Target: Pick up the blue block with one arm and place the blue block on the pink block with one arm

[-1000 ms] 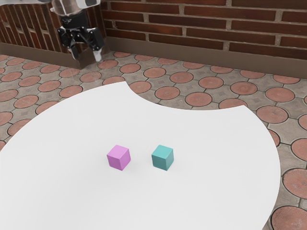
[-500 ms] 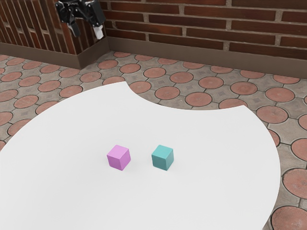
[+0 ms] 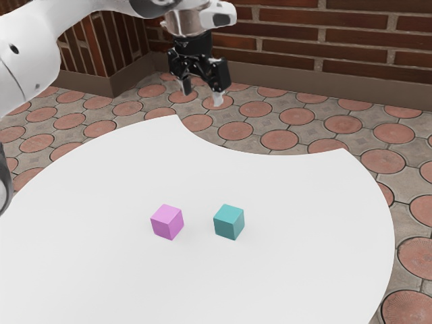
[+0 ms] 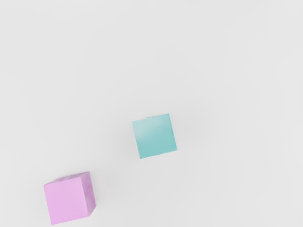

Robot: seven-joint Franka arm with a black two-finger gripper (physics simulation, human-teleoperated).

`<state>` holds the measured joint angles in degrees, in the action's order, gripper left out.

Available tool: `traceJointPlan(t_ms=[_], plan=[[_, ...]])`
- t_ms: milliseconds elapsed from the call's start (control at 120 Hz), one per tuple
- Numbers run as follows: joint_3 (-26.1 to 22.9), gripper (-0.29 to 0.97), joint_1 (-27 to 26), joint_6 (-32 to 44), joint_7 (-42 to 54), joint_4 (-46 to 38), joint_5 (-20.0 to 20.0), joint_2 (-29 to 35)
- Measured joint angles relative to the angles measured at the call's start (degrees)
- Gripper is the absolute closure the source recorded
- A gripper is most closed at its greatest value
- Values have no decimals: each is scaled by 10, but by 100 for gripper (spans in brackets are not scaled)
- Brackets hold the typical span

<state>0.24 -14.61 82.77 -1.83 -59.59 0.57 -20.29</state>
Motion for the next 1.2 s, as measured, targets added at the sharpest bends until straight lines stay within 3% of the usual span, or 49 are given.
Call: traceJointPlan(t_ms=[100, 400, 592, 817, 967, 1200], plan=[[2, 0, -31, 26, -4, 1, 13, -11], [1, 0, -32, 41, -14, -1, 15, -11], [14, 0, -47, 108, -21, -187, 6, 33], [26, 0, -52, 187, -38, -284, -9, 43], [56, 0, -57, 240, -50, -306, -40, 16], [74, 0, -64, 291, -63, -305, -57, -43]])
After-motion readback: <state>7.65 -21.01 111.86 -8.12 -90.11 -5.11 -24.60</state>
